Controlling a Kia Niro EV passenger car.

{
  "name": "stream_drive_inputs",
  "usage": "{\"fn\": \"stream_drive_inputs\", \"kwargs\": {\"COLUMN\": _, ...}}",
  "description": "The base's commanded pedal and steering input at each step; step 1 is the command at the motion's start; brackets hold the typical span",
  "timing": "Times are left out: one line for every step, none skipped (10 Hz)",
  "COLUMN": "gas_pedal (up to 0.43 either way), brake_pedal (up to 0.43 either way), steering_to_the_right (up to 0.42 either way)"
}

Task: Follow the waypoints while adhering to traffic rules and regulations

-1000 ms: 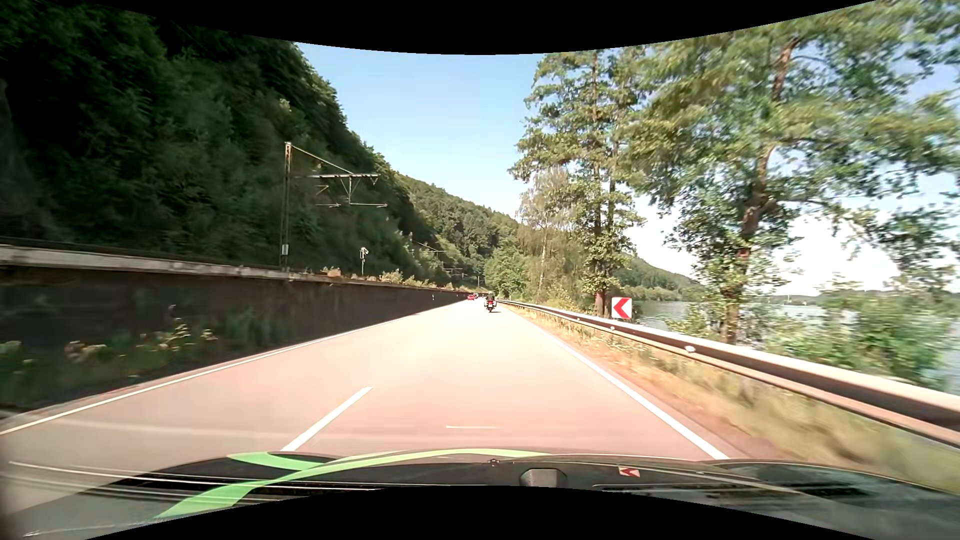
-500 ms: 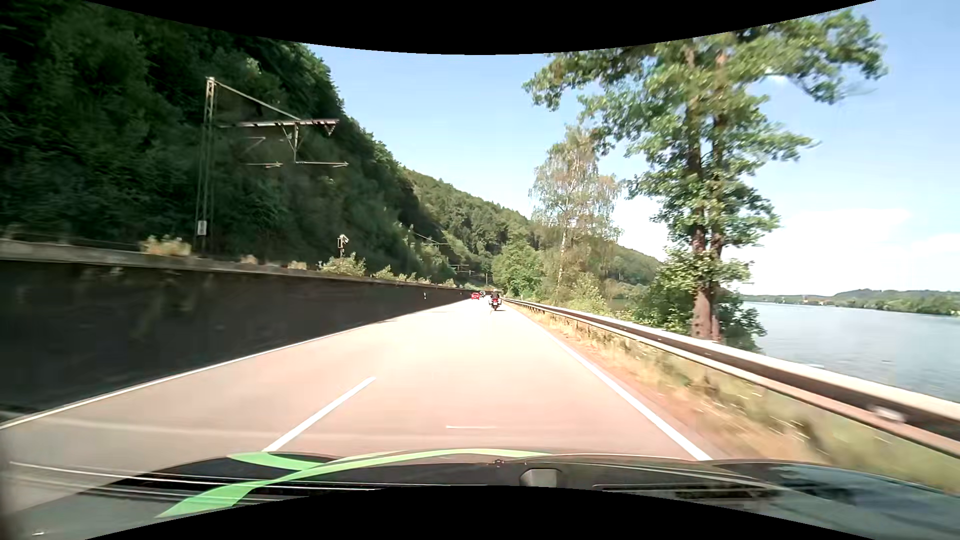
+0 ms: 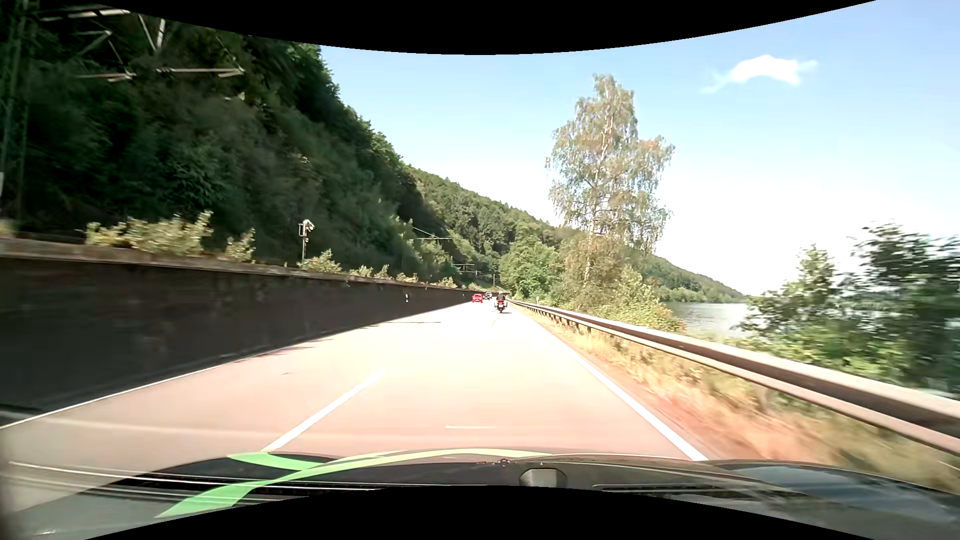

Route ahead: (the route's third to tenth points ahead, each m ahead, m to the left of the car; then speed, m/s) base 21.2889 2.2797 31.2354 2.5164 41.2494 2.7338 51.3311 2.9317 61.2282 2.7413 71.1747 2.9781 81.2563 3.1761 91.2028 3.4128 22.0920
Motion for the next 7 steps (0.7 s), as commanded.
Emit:
{"fn": "stream_drive_inputs", "kwargs": {"gas_pedal": 0.000, "brake_pedal": 0.000, "steering_to_the_right": -0.008}}
{"fn": "stream_drive_inputs", "kwargs": {"gas_pedal": 0.000, "brake_pedal": 0.000, "steering_to_the_right": -0.006}}
{"fn": "stream_drive_inputs", "kwargs": {"gas_pedal": 0.000, "brake_pedal": 0.000, "steering_to_the_right": -0.005}}
{"fn": "stream_drive_inputs", "kwargs": {"gas_pedal": 0.000, "brake_pedal": 0.000, "steering_to_the_right": -0.004}}
{"fn": "stream_drive_inputs", "kwargs": {"gas_pedal": 0.000, "brake_pedal": 0.000, "steering_to_the_right": -0.004}}
{"fn": "stream_drive_inputs", "kwargs": {"gas_pedal": 0.000, "brake_pedal": 0.000, "steering_to_the_right": -0.004}}
{"fn": "stream_drive_inputs", "kwargs": {"gas_pedal": 0.000, "brake_pedal": 0.000, "steering_to_the_right": -0.004}}
